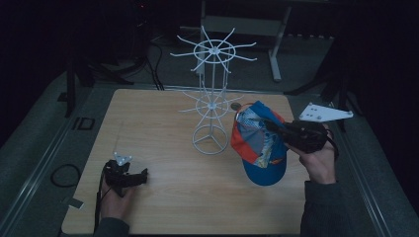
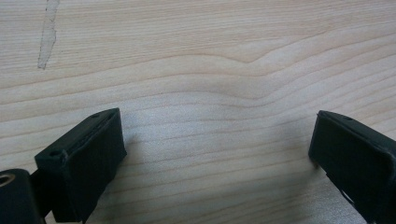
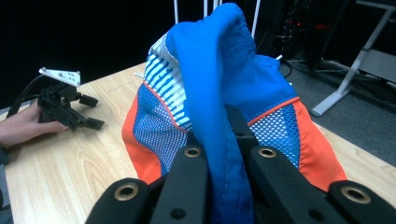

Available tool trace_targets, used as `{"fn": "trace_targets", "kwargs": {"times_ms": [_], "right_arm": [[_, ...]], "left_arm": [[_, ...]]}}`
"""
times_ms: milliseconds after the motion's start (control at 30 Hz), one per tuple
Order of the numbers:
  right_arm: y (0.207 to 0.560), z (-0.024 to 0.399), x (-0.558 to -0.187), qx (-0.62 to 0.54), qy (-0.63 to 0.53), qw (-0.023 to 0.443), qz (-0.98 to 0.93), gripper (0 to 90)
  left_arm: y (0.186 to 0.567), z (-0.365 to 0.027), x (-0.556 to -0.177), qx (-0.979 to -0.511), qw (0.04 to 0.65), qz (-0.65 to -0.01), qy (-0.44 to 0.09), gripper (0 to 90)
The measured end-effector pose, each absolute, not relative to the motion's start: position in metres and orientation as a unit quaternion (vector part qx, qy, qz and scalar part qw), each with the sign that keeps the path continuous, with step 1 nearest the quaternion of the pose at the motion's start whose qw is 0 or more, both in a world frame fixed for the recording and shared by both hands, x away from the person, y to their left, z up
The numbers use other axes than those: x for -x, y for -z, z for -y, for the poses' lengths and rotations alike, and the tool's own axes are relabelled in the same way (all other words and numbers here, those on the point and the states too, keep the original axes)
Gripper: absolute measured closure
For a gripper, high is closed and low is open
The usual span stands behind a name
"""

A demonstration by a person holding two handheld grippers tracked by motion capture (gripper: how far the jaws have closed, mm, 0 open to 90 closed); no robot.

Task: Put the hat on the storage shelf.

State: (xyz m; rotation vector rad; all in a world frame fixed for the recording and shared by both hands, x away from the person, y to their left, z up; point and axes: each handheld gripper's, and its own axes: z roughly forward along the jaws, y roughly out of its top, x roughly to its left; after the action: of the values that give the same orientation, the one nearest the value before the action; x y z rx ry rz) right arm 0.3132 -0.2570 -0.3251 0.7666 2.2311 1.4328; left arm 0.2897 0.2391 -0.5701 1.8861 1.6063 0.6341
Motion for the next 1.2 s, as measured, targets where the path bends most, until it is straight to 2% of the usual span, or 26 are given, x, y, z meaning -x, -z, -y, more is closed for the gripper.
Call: {"fn": "trace_targets", "kwargs": {"times_ms": [1200], "right_arm": [[0.303,0.261,-0.316,-0.264,-0.543,0.195,-0.773,88.8]], "left_arm": [[0.57,-0.239,-0.29,-0.706,0.289,-0.602,-0.237,3.9]]}}
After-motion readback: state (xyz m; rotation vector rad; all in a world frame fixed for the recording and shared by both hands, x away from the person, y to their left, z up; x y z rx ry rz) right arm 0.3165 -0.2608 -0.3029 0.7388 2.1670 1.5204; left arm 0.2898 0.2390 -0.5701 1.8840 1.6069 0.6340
